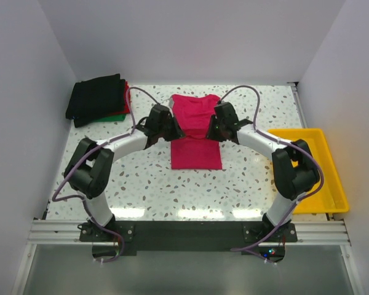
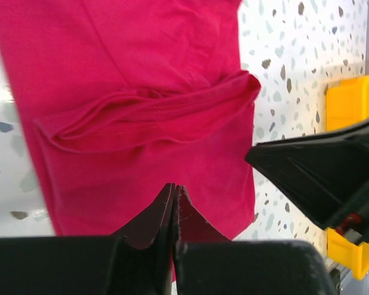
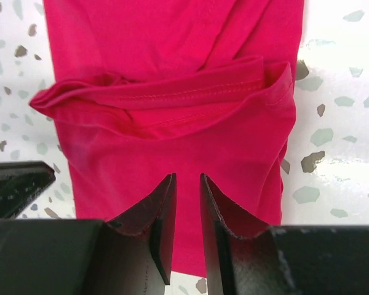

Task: Fold and stack the t-shirts
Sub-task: Fold the tshirt

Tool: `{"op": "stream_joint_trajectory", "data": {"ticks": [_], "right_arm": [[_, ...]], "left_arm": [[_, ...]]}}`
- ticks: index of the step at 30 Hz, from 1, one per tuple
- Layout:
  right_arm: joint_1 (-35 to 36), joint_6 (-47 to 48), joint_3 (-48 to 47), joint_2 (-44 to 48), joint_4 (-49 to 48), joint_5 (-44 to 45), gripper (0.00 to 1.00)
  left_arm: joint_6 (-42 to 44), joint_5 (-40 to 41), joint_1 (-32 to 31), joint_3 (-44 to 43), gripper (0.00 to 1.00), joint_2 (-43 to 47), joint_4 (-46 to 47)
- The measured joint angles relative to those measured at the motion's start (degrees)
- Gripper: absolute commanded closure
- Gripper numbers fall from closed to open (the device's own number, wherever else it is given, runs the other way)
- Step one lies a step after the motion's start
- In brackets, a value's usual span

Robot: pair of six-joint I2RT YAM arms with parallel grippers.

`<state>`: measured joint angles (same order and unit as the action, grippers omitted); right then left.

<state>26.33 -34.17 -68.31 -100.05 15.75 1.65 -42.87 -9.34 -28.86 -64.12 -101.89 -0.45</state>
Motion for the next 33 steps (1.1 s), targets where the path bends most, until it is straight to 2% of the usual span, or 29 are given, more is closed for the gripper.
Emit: {"op": "stream_joint_trajectory", "data": {"ticks": [10, 29, 33], "right_arm": [[0.42, 0.0, -0.04, -5.73, -1.01, 0.22, 0.75], [-0.22, 0.68, -13.27, -13.86, 1.03, 0.9, 0.76], [-0.9, 0.85, -14.64, -16.83, 1.53, 0.9, 0.76]], "left_arm": [[0.0, -1.95, -2.01, -1.79, 1.0, -7.78, 1.66], [0.35, -2.54, 0.94, -11.1, 0.99, -15.21, 1.49], [0.5, -2.73, 1.38, -12.24, 0.96, -17.84, 1.42]]}}
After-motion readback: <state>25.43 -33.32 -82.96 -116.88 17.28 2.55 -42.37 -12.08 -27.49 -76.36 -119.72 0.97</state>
